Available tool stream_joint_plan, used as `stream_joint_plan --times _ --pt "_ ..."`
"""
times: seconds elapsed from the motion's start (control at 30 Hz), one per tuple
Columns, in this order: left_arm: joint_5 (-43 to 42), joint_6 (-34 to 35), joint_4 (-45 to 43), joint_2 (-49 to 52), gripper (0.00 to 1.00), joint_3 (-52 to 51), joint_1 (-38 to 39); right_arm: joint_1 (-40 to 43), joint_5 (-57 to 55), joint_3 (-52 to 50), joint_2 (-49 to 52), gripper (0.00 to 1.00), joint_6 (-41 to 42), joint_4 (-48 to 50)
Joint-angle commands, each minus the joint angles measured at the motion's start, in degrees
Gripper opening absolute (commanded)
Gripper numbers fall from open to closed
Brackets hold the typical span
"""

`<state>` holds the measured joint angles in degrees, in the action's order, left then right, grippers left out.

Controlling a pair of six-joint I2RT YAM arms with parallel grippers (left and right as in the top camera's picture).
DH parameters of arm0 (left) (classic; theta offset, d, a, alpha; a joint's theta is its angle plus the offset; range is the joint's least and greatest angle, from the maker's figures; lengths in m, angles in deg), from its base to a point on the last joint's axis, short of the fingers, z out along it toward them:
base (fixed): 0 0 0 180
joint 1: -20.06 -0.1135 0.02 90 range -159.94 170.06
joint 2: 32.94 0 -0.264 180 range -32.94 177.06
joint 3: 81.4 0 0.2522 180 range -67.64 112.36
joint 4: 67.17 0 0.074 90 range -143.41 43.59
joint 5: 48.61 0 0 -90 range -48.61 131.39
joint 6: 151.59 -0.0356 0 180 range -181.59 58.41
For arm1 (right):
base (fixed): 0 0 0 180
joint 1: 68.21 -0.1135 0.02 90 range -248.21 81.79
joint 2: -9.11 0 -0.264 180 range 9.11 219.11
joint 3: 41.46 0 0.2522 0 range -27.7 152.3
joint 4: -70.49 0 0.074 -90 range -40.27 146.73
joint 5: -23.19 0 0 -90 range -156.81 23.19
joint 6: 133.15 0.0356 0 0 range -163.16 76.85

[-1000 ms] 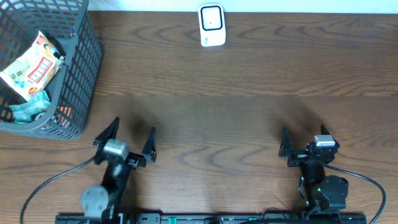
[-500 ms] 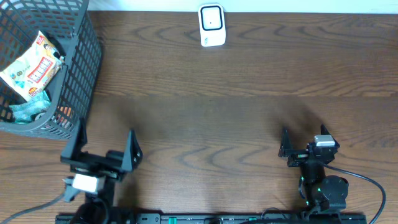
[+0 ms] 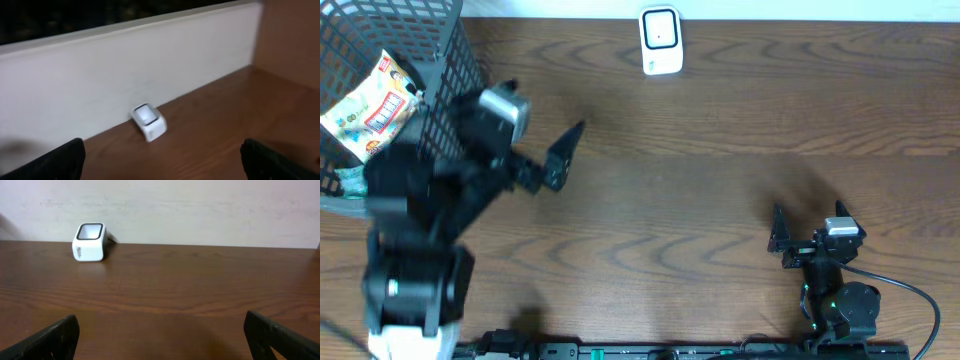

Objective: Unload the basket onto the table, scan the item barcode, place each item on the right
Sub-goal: 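Move the left gripper up and into the grey mesh basket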

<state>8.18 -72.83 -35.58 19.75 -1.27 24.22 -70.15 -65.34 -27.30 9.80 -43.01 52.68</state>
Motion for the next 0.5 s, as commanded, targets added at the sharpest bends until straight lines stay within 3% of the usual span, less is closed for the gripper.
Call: stream_joint_plan --times 0.0,0.1,0.2,0.4,0.47 --pt "-6.01 -0.02 -3.26 5.46 0.98 4.44 -0.31 0.50 -0.48 -0.09 -0.31 0.99 -0.63 -0.24" --pt "6.19 7.72 -0.85 9.70 0.97 11.58 -1.53 0.50 -0.48 -0.09 -0.31 0.99 -0.63 -0.24" --pt "14.12 8.04 9.62 16.20 0.98 24.39 -4.61 0.50 -0.48 -0.09 -0.31 0.99 -0.63 -0.24" --pt "24.20 7.43 38.93 37.46 0.98 60.61 -16.39 0.50 -0.48 -0.09 -0.31 0.99 -0.63 -0.24" --pt "25.42 7.43 42.32 43.36 0.97 67.71 -20.46 0.50 -0.48 -0.09 -0.31 0.99 -0.63 -0.24"
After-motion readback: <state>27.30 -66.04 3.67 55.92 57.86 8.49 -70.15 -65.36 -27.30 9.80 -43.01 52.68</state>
